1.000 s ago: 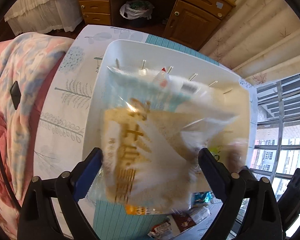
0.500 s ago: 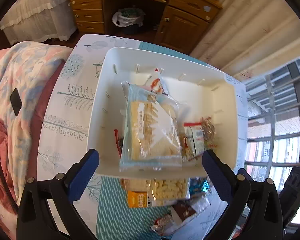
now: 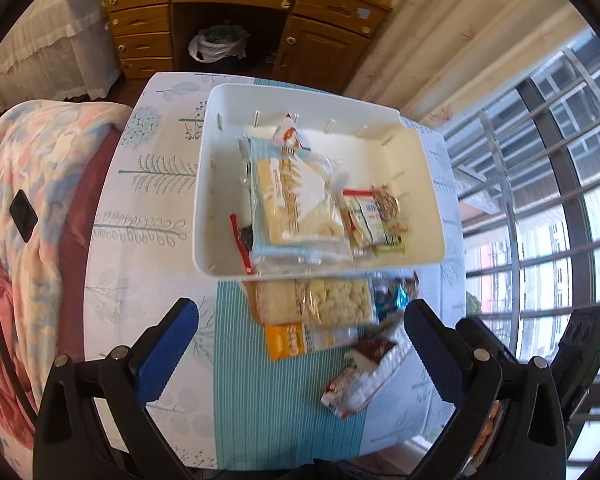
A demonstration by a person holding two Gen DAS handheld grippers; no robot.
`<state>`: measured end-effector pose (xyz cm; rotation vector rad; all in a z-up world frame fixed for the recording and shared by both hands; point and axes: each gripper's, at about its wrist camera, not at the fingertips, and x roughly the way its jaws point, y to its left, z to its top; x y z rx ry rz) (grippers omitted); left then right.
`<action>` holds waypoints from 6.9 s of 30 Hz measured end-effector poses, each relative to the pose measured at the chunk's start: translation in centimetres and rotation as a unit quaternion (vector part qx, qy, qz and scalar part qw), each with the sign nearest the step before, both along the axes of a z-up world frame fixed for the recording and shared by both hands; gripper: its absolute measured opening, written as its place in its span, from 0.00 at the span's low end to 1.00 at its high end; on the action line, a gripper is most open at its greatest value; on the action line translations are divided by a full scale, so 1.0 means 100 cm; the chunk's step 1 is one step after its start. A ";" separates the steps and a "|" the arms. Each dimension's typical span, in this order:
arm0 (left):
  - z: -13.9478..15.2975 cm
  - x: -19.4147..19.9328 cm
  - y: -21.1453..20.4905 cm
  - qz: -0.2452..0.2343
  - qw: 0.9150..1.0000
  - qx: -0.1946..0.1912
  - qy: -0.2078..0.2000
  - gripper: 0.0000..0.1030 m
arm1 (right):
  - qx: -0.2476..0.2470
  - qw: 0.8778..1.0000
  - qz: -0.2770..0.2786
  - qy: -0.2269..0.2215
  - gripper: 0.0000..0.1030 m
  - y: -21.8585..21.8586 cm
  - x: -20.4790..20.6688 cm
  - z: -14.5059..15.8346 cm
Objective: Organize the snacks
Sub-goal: 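Withdraw both tools from the tray toward the remaining snacks, then grasp the red-white biscuit roll with the right gripper while the left grasps a dark wrapper, then carry the biscuit roll and dark wrapper toward the white tray, then open both grippers to drop the biscuit roll and dark wrapper into the tray, then withdraw both tools from the tray toward the remaining snacks on the mat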
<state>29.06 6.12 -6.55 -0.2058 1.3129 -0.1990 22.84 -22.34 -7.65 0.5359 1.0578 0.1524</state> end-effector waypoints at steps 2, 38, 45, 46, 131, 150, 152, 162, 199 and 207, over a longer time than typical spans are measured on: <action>0.001 -0.008 0.003 -0.008 1.000 -0.002 0.002 0.99 | -0.002 1.000 -0.013 -0.001 0.82 -0.001 -0.011 0.003; -0.059 -0.068 -0.082 -0.239 0.970 0.034 0.019 0.99 | -0.062 0.991 -0.112 0.038 0.87 0.030 -0.144 -0.057; -0.100 -0.062 -0.111 -0.259 0.964 0.055 0.021 0.99 | -0.109 0.990 -0.093 -0.005 0.87 0.042 -0.145 -0.076; -0.106 -0.062 -0.114 -0.259 0.964 0.057 0.023 0.99 | -0.114 0.989 -0.090 -0.010 0.87 0.044 -0.145 -0.080; -0.034 -0.072 -0.032 -0.174 0.984 -0.016 0.030 0.11 | -0.039 0.991 -0.130 0.023 0.40 0.022 -0.136 -0.050; 0.023 -0.015 0.016 -0.066 0.996 -0.043 -0.041 0.11 | -0.059 0.996 -0.004 -0.071 0.35 0.030 -0.051 0.044; 0.023 -0.009 0.016 -0.057 0.996 -0.044 -0.043 0.11 | -0.060 0.995 0.009 -0.081 0.34 0.031 -0.036 0.052; 0.002 0.023 0.015 0.002 0.997 -0.049 -0.058 0.11 | -0.058 0.991 0.059 -0.109 0.34 0.029 0.028 0.063; -0.020 -0.032 0.034 0.002 0.998 -0.026 -0.054 0.74 | -0.063 0.993 0.019 -0.096 0.43 0.029 0.057 0.065; -0.023 -0.074 0.051 -0.007 0.999 -0.027 -0.037 0.80 | -0.072 0.993 -0.031 -0.087 0.57 0.032 0.001 0.065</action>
